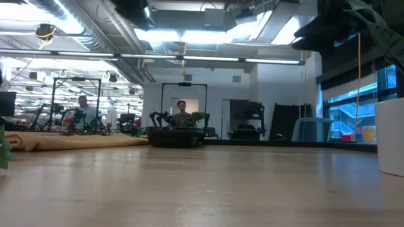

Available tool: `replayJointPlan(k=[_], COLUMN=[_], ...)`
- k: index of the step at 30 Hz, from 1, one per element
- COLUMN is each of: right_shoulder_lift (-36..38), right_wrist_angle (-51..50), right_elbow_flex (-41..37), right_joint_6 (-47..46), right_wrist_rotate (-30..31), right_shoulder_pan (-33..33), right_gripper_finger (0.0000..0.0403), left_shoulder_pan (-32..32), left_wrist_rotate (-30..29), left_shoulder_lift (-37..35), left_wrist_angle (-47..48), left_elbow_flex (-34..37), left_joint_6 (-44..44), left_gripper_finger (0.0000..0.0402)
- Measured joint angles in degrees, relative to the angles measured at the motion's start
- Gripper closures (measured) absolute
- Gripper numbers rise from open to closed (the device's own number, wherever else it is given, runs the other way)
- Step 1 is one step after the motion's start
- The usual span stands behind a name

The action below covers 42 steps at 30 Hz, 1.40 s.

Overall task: Pick and placing Produce into tupperware
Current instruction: Put the red strawberry into the black bin

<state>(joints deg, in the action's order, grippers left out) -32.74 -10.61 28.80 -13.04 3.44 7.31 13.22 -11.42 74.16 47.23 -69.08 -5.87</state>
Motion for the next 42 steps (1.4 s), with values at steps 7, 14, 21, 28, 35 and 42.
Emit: replayJointPlan(k=[7, 14, 21, 28, 35, 42], right_shoulder_lift=[1.0, 1.0, 1.0, 1.0, 1.0, 1.0], right_wrist_angle=[0.0, 0.2, 0.3, 0.3, 0.3, 0.2], right_elbow_flex=[-4.2, -6.7, -6.8, -6.8, -6.8, -6.8], right_joint_6=[-0.1, 0.1, 1.6, 1.6, 1.4, 1.5], right_wrist_rotate=[0.0, 0.0, 0.0, 0.0, 0.0, 0.0], right_shoulder_pan=[0.0, 0.0, 0.0, 0.0, 0.0, 0.0], right_gripper_finger=[0.0224, 0.0224, 0.0224, 0.0224, 0.0224, 0.0224], left_shoulder_pan=[7.5, 13.8, 19.2, 20.7, 20.9, 21.9], left_wrist_rotate=[3.0, 5.5, 6.4, 6.4, 6.4, 6.4], left_shoulder_lift=[10.2, 17.0, 22.7, 27.8, 31.0, 31.7], left_wrist_angle=[5.0, 5.3, 6.5, 9.3, 9.0, 8.5], left_elbow_flex=[-3.2, -3.9, -3.9, -3.9, -3.9, -3.1], left_joint_6=[-14.7, -27.9, -27.0, -28.1, -26.3, -25.3], left_gripper_finger=[0.0162, 0.0162, 0.0162, 0.0162, 0.0162, 0.0162])
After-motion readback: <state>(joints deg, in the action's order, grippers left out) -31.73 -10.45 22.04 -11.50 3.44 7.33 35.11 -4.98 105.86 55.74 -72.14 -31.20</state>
